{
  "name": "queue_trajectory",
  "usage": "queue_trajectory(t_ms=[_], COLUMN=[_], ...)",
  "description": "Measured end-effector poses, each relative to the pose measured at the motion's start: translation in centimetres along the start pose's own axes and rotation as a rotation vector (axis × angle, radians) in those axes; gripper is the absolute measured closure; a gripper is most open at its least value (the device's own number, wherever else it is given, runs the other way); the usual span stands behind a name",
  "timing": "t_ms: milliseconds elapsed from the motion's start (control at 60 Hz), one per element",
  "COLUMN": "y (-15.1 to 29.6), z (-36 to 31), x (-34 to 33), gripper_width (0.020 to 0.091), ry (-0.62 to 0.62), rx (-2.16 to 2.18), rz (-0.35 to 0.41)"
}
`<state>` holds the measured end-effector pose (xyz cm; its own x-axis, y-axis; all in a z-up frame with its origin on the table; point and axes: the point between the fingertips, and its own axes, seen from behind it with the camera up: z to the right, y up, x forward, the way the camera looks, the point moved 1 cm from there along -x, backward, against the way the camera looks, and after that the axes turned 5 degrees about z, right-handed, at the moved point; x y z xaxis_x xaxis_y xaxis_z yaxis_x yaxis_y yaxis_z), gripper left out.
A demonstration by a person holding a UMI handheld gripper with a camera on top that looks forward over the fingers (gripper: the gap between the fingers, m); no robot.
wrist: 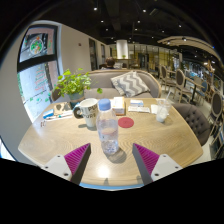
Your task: Pour water
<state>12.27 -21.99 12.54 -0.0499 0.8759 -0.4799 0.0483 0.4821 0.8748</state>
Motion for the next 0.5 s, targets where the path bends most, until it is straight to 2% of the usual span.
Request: queue_trajectory(t_ms=[283,333,450,500], y=[0.2,0.1,0.5,0.6], z=[-1.1,-1.0,-0.9,-1.0], x=[10.4,11.6,12.9,13.0], gripper_width=[0.0262,0.0315,0.0529,0.0542], ry=[-0.073,-0.077,-0.078,-0.075], rx=[-0.013,-0.008,-0.013,-0.023], rz=[0.071,0.077,0.104,0.112])
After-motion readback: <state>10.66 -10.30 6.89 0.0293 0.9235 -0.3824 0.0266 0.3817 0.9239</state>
